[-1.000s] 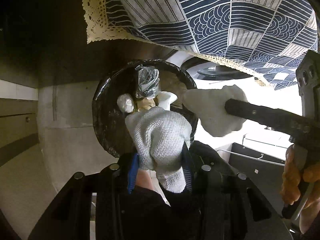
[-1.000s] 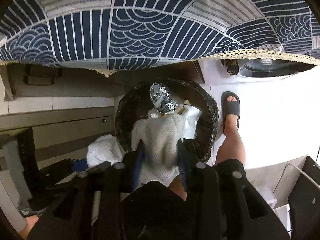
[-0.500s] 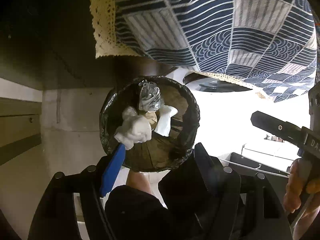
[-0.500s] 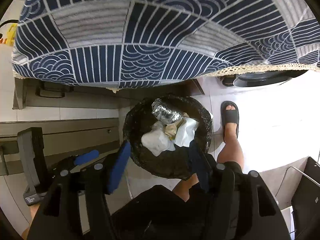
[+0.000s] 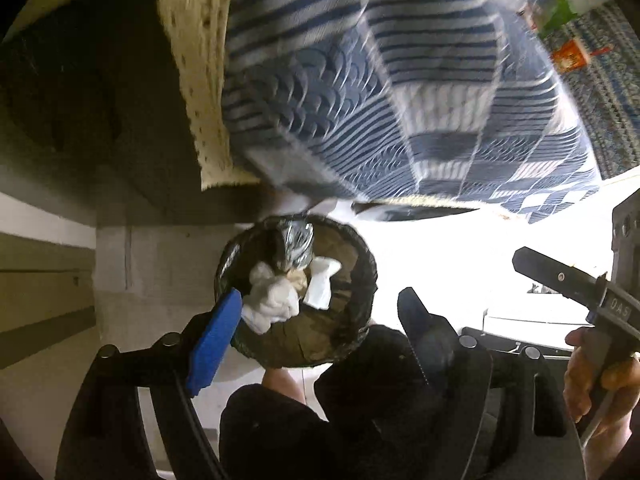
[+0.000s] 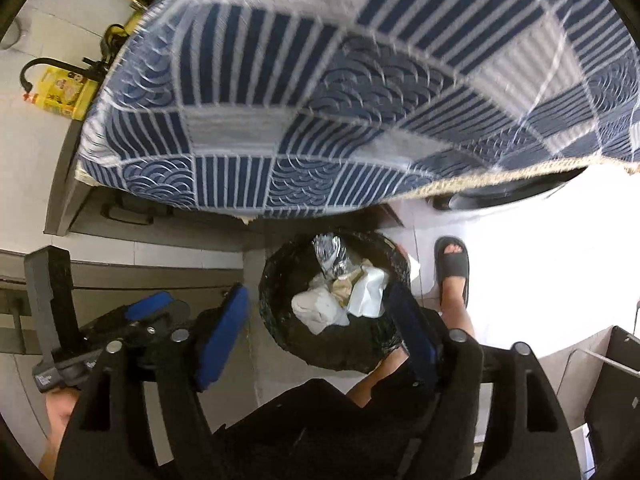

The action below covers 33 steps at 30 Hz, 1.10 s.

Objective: Collect trash
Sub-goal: 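Move both open tools back up over the table, then grasp the clear plastic cup with the right tool while the left tool moves toward the tissue ball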

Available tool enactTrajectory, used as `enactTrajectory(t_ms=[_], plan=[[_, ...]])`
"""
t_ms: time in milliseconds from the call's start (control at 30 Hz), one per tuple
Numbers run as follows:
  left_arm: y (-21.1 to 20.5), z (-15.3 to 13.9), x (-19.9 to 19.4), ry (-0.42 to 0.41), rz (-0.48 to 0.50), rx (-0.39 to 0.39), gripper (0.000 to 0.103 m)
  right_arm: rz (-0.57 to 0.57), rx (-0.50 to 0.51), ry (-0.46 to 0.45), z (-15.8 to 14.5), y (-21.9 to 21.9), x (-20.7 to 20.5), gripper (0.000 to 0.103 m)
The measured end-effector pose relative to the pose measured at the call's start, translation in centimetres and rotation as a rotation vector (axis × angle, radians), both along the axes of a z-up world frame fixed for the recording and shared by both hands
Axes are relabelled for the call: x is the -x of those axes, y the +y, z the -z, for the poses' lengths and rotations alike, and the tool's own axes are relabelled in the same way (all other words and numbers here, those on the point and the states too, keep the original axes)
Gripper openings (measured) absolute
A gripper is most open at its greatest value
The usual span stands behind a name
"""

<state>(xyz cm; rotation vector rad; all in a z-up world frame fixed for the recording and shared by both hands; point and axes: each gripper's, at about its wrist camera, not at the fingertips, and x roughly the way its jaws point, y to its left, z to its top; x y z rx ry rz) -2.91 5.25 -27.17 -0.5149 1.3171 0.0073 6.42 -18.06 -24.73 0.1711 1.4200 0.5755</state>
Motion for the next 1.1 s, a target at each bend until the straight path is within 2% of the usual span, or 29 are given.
enactTrajectory(t_ms=[67,200,233,267,367,433,500,833,1100], plan=[[0.2,-1.6,-0.2,-0.027,-0.003,-0.020,0.083,-0.004,-0.001,-0.035,-1.5,-0.2,0.1,0.077],[1.1,-4.7,-0.4,-0.097,-0.016,-0.022,0.084,-0.009,-0.007,-0.113,-5.1,-0.3,0.0,0.078],[1.3,-5.3,-0.5,-0.111,-0.014,-0.026,0.084,-0.010,-0.005,-0.134,-5.9,-0.3,0.0,0.081],[1.4,-6.2,-0.6,-0.128,-0.009,-0.035,0.085,-0.010,-0.005,-0.164,-6.9,-0.3,0.1,0.088],[1.7,-8.1,-0.9,-0.170,-0.001,-0.048,0.096,-0.011,-0.009,-0.243,-9.5,-0.1,0.3,0.090],[2.0,-9.5,-1.2,-0.203,0.004,-0.081,0.096,-0.010,-0.007,-0.291,-11.1,-0.1,0.3,0.094],[2.6,-10.9,-1.5,-0.236,-0.001,-0.082,0.096,-0.004,-0.009,-0.345,-12.8,0.0,0.4,0.098],[3.2,-16.3,-3.0,-0.361,0.014,-0.143,0.096,0.000,-0.011,-0.465,-17.5,0.4,0.1,0.098],[3.8,-18.5,-5.4,-0.405,-0.022,-0.164,0.096,-0.040,-0.018,-0.502,-19.1,1.1,-3.3,0.098]])
